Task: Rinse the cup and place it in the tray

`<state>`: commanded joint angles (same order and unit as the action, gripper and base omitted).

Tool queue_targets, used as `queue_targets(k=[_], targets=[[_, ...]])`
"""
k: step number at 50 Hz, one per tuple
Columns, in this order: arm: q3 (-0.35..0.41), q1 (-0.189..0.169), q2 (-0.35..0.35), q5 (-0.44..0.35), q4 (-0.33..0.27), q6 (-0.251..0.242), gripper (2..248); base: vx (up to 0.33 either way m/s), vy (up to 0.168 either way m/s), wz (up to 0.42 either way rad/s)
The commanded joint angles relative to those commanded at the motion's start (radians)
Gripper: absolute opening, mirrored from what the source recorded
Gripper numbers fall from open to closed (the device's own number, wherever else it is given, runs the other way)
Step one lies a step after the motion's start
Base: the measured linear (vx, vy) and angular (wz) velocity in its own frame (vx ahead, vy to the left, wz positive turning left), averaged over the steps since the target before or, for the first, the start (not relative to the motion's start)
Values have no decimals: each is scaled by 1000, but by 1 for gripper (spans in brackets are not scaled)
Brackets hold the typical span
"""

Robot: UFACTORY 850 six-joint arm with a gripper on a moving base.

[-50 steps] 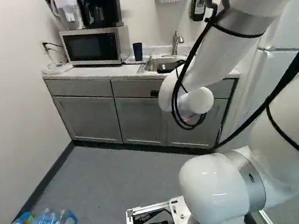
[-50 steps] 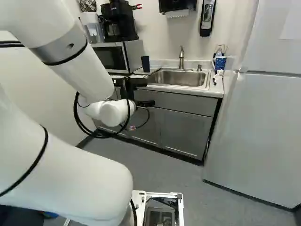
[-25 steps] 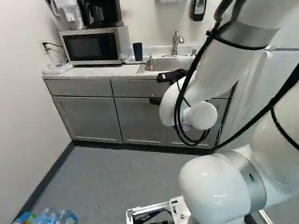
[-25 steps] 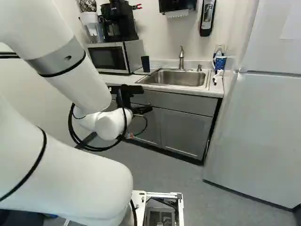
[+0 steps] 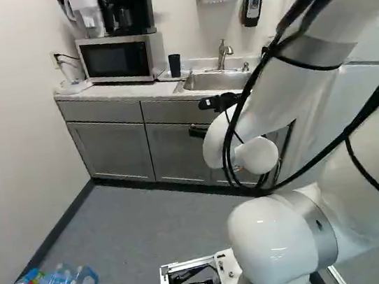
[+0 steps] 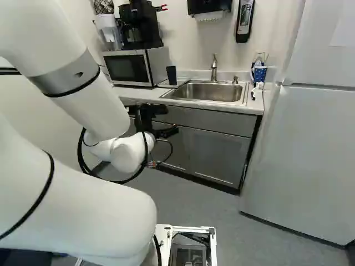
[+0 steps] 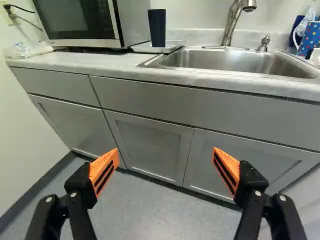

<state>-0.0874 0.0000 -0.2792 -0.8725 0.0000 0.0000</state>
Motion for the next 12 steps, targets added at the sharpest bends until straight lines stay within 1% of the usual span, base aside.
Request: queue_targets(k=[12], targets=[[0, 0, 0, 0, 0, 0, 247, 0, 0, 0]])
